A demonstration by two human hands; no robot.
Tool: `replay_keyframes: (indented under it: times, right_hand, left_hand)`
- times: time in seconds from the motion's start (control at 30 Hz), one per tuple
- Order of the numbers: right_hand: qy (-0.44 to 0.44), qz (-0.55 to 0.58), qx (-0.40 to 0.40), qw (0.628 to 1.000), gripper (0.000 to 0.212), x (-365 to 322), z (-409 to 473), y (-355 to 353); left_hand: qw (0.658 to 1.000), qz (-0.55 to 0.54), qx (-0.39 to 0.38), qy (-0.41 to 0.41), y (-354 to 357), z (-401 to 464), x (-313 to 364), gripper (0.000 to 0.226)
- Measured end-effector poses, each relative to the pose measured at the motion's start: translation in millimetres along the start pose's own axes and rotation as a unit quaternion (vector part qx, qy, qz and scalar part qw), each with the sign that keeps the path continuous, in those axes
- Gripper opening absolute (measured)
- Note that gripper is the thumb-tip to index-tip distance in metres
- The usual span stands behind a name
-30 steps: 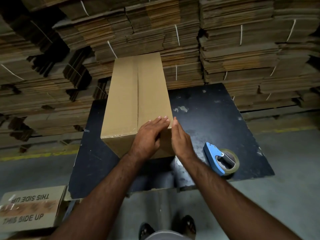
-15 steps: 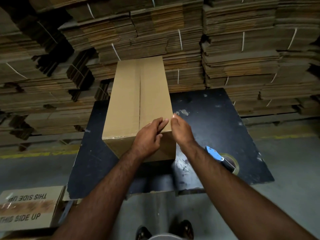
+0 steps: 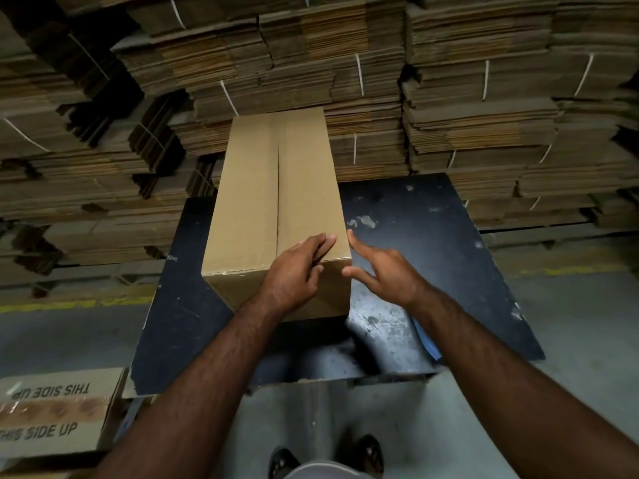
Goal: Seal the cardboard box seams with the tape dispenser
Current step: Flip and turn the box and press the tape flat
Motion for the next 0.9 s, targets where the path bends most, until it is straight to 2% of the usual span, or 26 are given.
replay_keyframes:
  times: [0.07, 0.13, 0.17, 0.23, 0.33, 0.43, 0.5, 0.6, 0.67, 0.7, 0.8, 0.9]
  right_hand:
    - [0.02, 0.081, -0.002, 0.996, 0.088, -0.3, -6.9, -0.8]
    - [0.036, 0.172, 0.041, 0.984, 0.071, -4.3, -8.6, -2.7]
    - [0.034, 0.178, 0.072, 0.981, 0.06, -6.1, -7.5, -3.7]
    - [0.021, 0.113, 0.127, 0.985, 0.05, -8.9, -3.9, -2.4]
    - [0.0, 0.009, 0.19, 0.982, 0.053, -6.9, -4.5, 10.5]
    - [-0.032, -0.015, 0.258, 0.966, 0.052, -9.9, -6.1, 14.9]
    - [-0.032, -0.022, 0.259, 0.965, 0.052, -7.9, -7.3, 21.0]
    - [-0.003, -0.053, 0.181, 0.982, 0.046, 8.4, -18.5, 50.7]
    - [0.051, -0.004, 0.153, 0.987, 0.043, 20.6, -38.0, 67.3]
    - [0.079, 0.043, 0.175, 0.98, 0.043, 22.2, -45.9, 69.9]
    - [0.143, 0.169, 0.268, 0.938, 0.051, -9.4, -46.4, 56.2]
    - [0.156, 0.279, 0.269, 0.909, 0.057, -53.4, -35.2, 54.4]
  left_hand:
    - [1.0, 0.0, -0.003, 0.001, -0.3, 0.2, 1.0, 0.057]
    - [1.0, -0.001, -0.001, 0.003, -1.2, 0.6, 1.0, 0.057]
    - [1.0, -0.003, 0.002, 0.003, -1.5, 0.4, 0.7, 0.057]
    - [1.0, -0.006, 0.008, 0.0, -1.6, -0.7, 0.5, 0.056]
    - [1.0, -0.005, 0.015, 0.003, -1.2, -0.9, 1.0, 0.055]
    - [1.0, 0.0, 0.028, 0.009, 0.1, 0.8, 2.1, 0.054]
    - [1.0, 0.003, 0.027, 0.01, 1.3, 0.1, 2.5, 0.054]
    - [1.0, 0.005, 0.026, 0.008, 1.2, -2.6, 3.3, 0.056]
    - [1.0, 0.003, 0.018, 0.012, 2.0, -4.1, 5.7, 0.058]
    - [1.0, 0.002, 0.018, 0.016, 1.7, -4.0, 6.7, 0.059]
    - [0.999, 0.005, 0.032, 0.034, -1.2, -1.0, 6.0, 0.06]
    - [0.999, -0.003, 0.032, 0.041, 0.4, -2.2, 6.1, 0.06]
Point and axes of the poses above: each hand's wrist, its own z-axis towards the middle knuckle, its own y-axis out of the palm, x = y × z, the point moved 4 cm from there along z, towards the middle knuckle, and after that the axes turned 7 degrees about z, right-handed, at the moved point
